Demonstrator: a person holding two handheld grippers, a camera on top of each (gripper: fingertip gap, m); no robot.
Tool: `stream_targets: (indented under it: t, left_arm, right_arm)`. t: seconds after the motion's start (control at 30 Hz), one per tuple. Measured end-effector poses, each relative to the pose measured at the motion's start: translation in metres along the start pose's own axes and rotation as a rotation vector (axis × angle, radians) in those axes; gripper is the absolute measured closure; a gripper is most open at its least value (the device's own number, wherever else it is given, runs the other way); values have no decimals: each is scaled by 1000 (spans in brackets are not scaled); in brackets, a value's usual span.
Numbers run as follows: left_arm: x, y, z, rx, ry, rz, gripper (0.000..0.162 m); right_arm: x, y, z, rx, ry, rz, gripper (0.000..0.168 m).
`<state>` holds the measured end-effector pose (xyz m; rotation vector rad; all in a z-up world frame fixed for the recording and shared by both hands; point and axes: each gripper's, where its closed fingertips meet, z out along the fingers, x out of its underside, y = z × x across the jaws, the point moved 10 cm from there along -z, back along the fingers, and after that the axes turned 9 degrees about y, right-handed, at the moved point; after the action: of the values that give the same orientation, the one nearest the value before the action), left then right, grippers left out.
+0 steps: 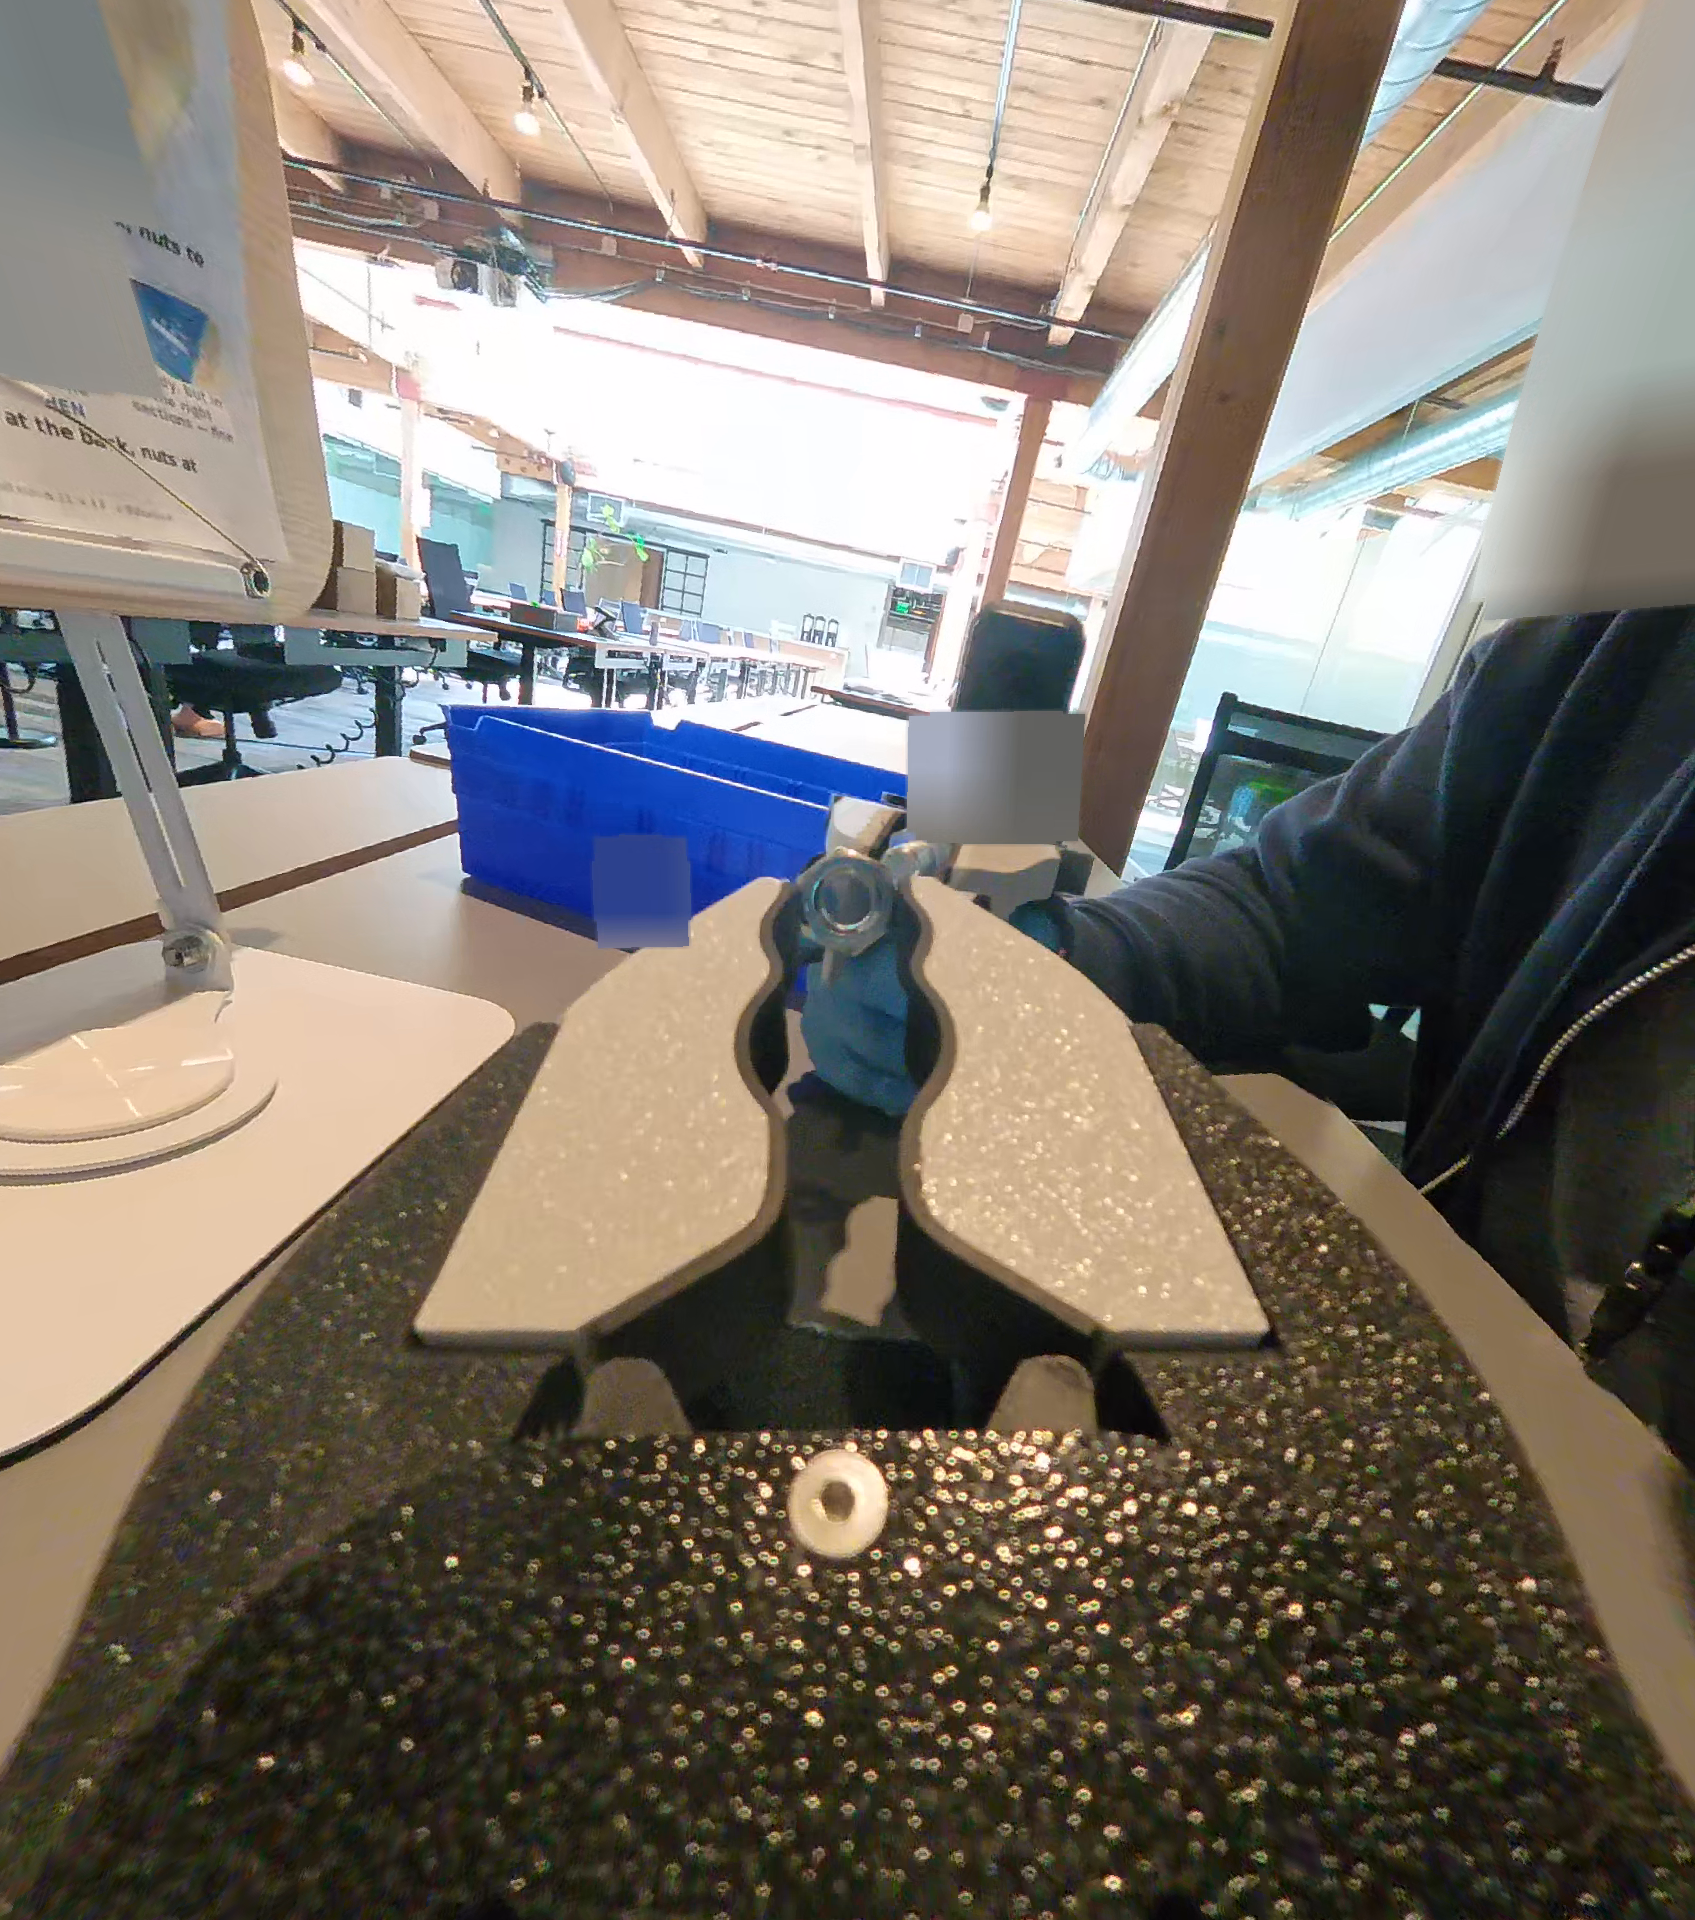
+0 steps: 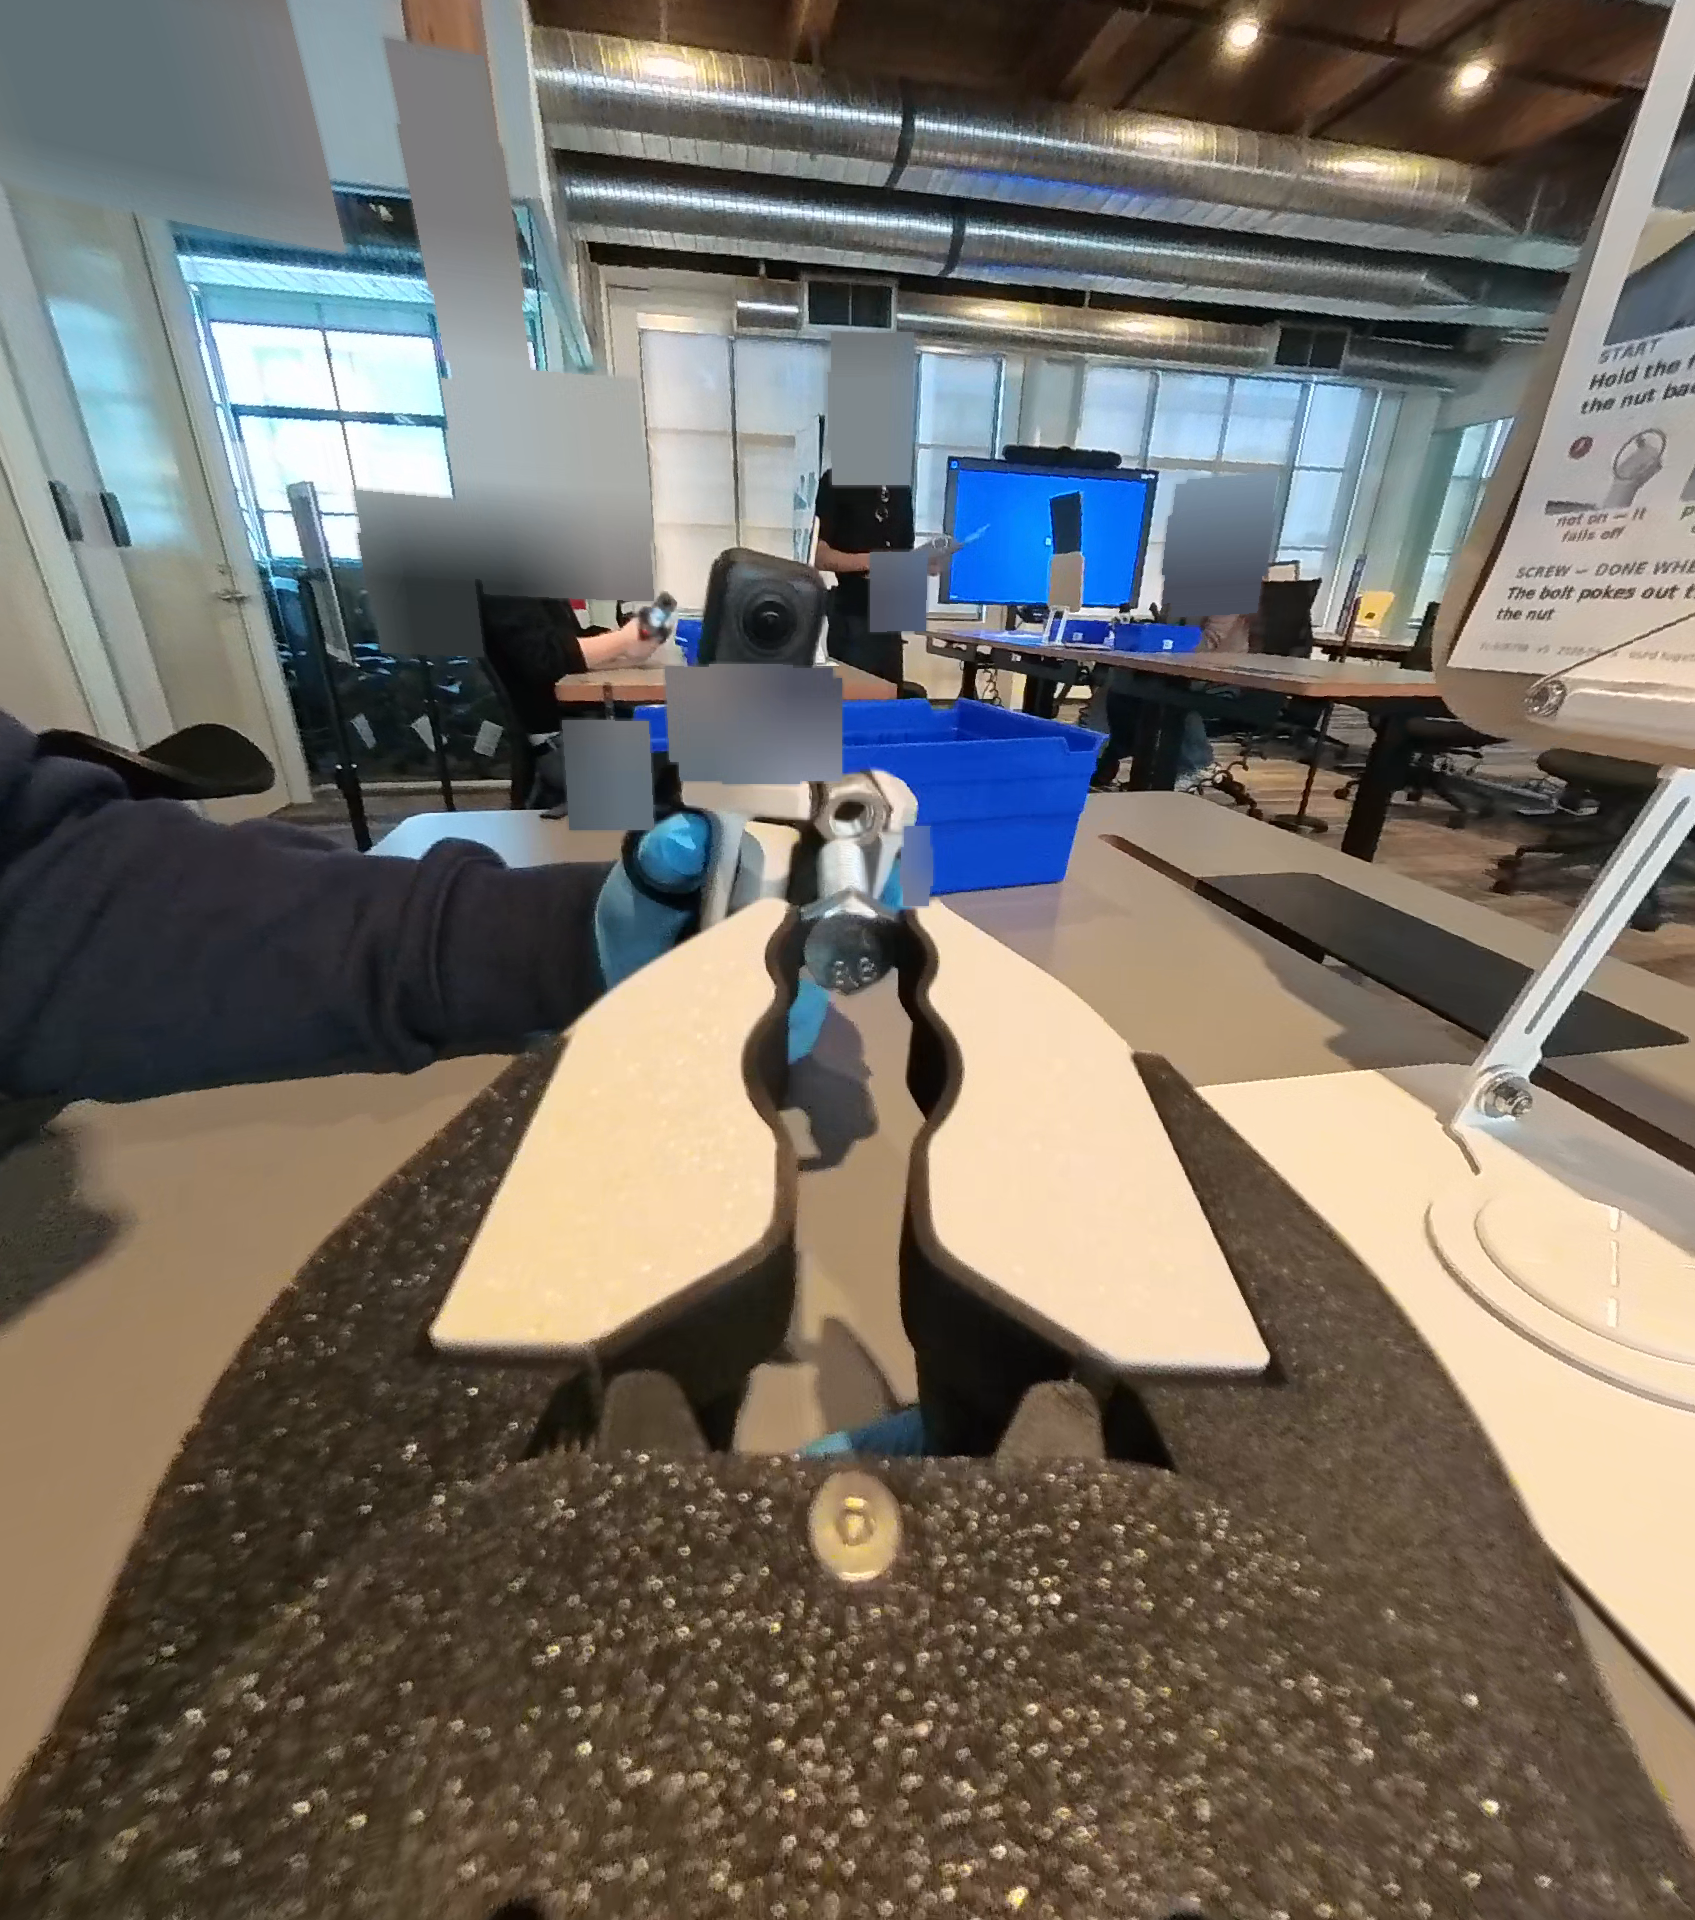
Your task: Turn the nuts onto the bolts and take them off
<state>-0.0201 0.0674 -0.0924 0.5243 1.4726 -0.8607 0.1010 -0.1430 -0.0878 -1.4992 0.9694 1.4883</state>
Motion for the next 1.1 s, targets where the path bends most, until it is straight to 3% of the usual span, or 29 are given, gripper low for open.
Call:
stream_targets:
  t: [0.4,1.1]
  left_arm:
    - [2,-6,11,124,-16,-47,145]
    - [4,-10,20,151,14,-60,145]
  right_arm:
    - [-4,8,7,-1,6,-52,150]
    - [-3,15,11,15,22,-108,151]
